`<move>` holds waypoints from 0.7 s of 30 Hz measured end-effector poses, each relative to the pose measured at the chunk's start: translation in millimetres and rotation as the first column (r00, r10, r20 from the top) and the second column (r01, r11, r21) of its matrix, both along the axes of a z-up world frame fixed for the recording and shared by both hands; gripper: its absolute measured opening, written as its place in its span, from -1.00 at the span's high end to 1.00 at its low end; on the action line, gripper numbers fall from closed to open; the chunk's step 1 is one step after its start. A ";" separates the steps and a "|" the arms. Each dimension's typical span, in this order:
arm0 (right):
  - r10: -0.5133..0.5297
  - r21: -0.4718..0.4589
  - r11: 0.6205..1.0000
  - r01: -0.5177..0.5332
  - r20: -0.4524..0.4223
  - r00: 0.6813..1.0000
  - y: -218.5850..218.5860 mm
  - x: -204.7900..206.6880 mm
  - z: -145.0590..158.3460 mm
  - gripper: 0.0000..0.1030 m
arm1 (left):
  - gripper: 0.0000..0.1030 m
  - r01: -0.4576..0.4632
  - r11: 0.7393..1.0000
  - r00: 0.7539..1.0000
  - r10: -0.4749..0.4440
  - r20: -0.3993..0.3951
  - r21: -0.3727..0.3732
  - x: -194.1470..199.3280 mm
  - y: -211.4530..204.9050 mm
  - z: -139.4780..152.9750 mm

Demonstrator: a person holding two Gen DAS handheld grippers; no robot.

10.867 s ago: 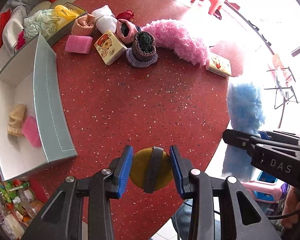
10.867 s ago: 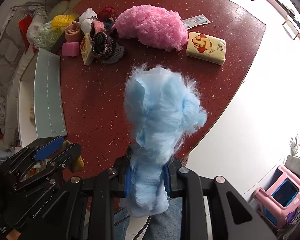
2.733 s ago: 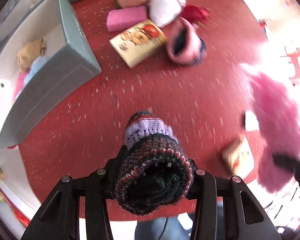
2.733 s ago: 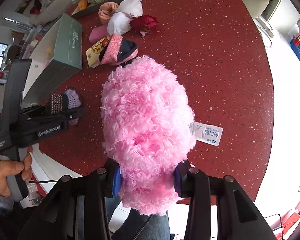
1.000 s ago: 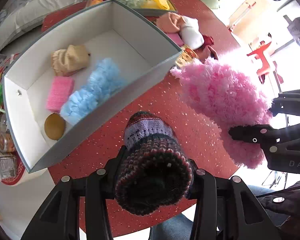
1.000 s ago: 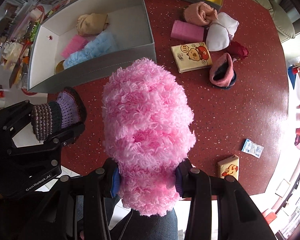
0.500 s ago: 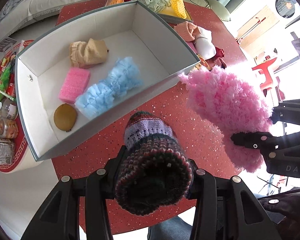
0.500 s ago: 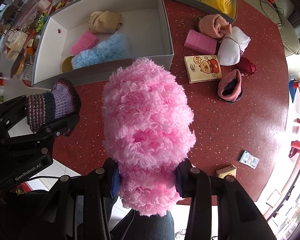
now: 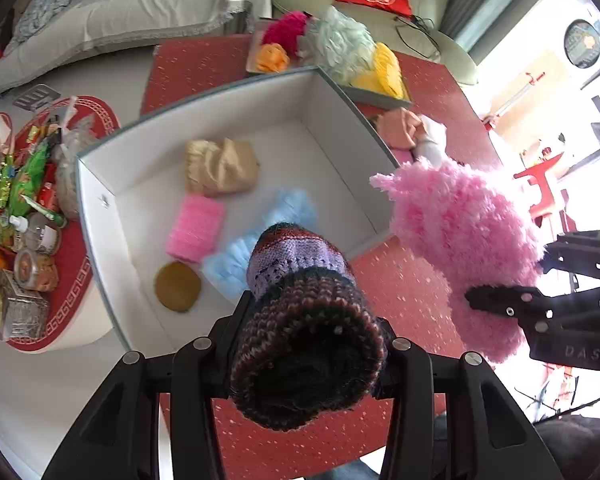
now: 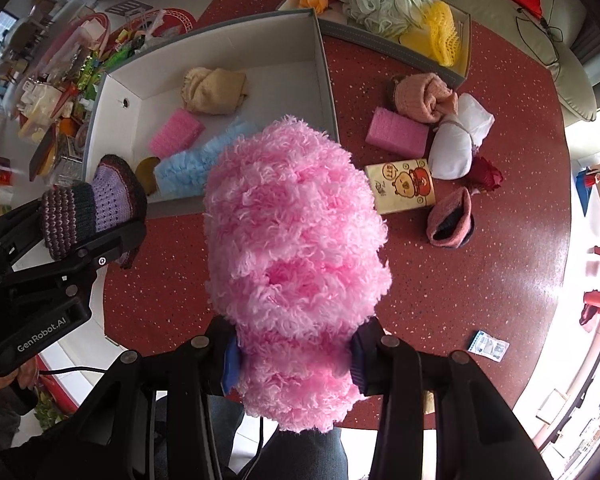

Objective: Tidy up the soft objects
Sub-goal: 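Carry the knit hat and pink fluffy toy over the white box with both tools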

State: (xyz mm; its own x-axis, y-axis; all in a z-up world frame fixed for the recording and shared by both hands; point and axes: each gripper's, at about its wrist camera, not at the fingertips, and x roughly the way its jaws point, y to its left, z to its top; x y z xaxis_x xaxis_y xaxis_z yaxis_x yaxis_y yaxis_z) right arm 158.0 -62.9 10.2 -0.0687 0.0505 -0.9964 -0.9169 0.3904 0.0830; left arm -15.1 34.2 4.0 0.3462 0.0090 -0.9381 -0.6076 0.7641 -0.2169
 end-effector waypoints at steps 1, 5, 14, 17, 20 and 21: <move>0.009 0.005 1.000 -0.009 0.003 1.000 4.8 -0.8 1.7 0.11 | 0.09 -0.012 1.000 1.000 0.012 -0.003 0.006 0.4 5.9 0.8; 0.058 0.024 0.998 -0.059 0.025 0.998 30.0 -4.4 10.6 0.11 | 0.09 -0.065 0.998 0.998 0.065 0.001 0.023 1.6 31.3 5.6; 0.079 0.098 0.992 -0.084 0.047 0.996 87.0 -1.7 26.8 0.11 | 0.09 -0.182 0.982 0.983 0.183 -0.010 0.043 0.8 81.3 -0.1; 0.055 0.105 0.993 -0.057 0.024 0.998 102.3 2.5 18.6 0.11 | 0.09 -0.202 0.979 0.978 0.204 -0.047 0.039 5.9 94.4 -13.8; 0.028 0.097 0.995 -0.031 0.027 0.999 117.3 4.8 1.7 0.11 | 0.09 -0.194 0.981 0.976 0.196 -0.100 0.024 14.0 99.3 -34.4; 0.026 0.093 0.995 -0.029 0.031 0.999 121.7 4.4 -5.1 0.11 | 0.09 -0.188 0.982 0.975 0.189 -0.120 0.020 16.1 98.4 -42.5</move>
State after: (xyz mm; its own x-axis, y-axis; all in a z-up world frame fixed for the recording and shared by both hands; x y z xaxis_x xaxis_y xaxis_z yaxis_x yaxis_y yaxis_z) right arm 162.3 58.8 5.1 -0.0421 0.1420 -0.9890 -0.9298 0.3567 0.0907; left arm 1.0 132.6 -38.5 0.2215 0.0715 -0.9725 -0.7622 0.6348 -0.1269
